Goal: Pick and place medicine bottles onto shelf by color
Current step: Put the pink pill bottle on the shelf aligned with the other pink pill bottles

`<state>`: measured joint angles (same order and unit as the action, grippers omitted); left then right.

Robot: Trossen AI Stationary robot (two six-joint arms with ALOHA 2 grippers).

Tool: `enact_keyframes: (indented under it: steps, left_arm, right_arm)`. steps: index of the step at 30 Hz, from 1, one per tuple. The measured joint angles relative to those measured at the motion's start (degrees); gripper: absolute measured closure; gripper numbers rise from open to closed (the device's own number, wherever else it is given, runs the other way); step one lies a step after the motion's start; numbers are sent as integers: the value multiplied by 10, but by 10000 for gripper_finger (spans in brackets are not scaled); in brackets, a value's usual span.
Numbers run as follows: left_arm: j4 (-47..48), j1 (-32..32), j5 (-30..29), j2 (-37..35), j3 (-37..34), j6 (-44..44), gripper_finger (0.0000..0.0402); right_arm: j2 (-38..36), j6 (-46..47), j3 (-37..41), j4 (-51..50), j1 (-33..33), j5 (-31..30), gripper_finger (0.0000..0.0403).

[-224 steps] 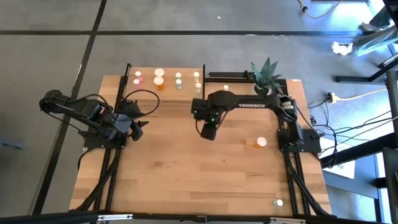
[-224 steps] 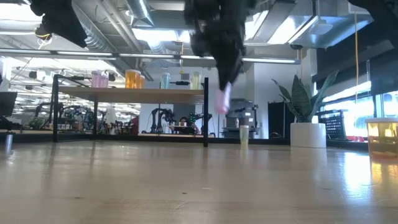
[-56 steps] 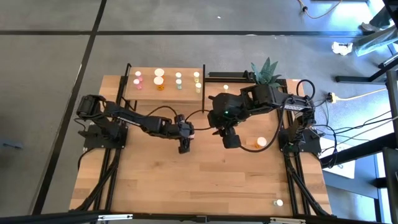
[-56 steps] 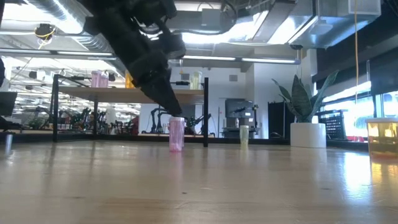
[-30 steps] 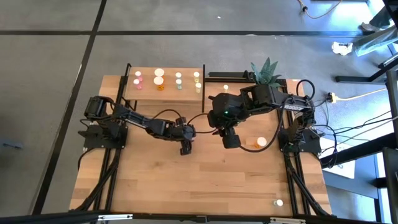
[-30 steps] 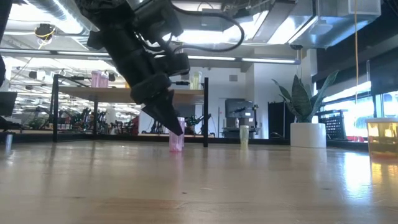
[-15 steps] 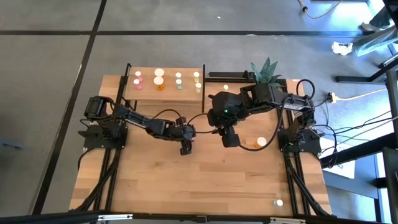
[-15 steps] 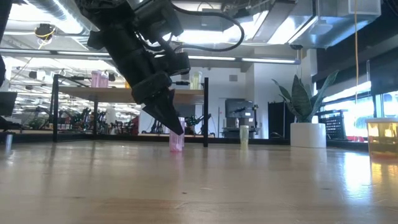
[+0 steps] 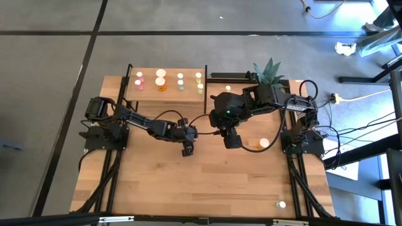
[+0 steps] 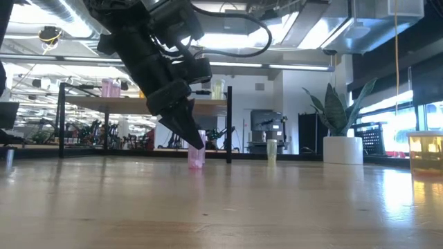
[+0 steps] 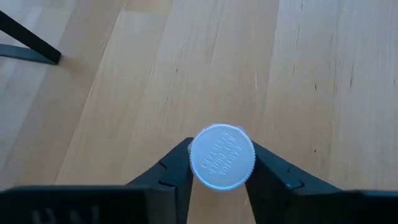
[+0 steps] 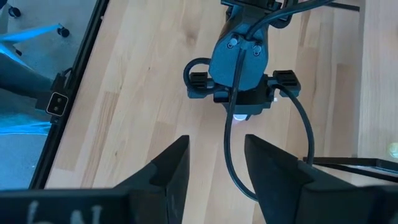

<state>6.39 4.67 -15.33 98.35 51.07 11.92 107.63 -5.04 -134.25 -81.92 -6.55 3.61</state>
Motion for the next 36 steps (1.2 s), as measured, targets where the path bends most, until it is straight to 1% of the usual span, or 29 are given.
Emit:
enact_keyframes:
  steps: [3, 5, 11, 15, 19, 21, 24, 29, 36]
  left_arm:
    - [2, 0, 1, 0, 1, 0, 306]
    - [2, 0, 14, 0, 1, 2, 314]
    - [40, 0, 32, -25, 1, 29, 317]
    - [67, 0, 30, -84, 1, 37, 317]
    - [110, 0, 25, -162, 0, 63, 317]
    - [139, 0, 22, -202, 0, 79, 317]
    - [200, 0, -3, -257, 0, 131, 317]
    - [294, 0, -74, -344, 0, 205, 318]
    - [433, -18, -161, -432, 1, 313, 318]
  right_arm:
    - [0, 0, 0, 0, 0, 0, 247]
    - [0, 0, 0, 0, 0, 0, 247]
    - [0, 0, 0, -1, 0, 0, 247]
    - [0, 0, 0, -3, 0, 0, 247]
    - [0, 0, 0, -3, 0, -3, 247]
    - [0, 0, 0, -3, 0, -13, 247]
    - [0, -1, 0, 0, 0, -28, 247]
    - [0, -2, 0, 16, 0, -40, 247]
    - [0, -14, 0, 43, 0, -41, 247]
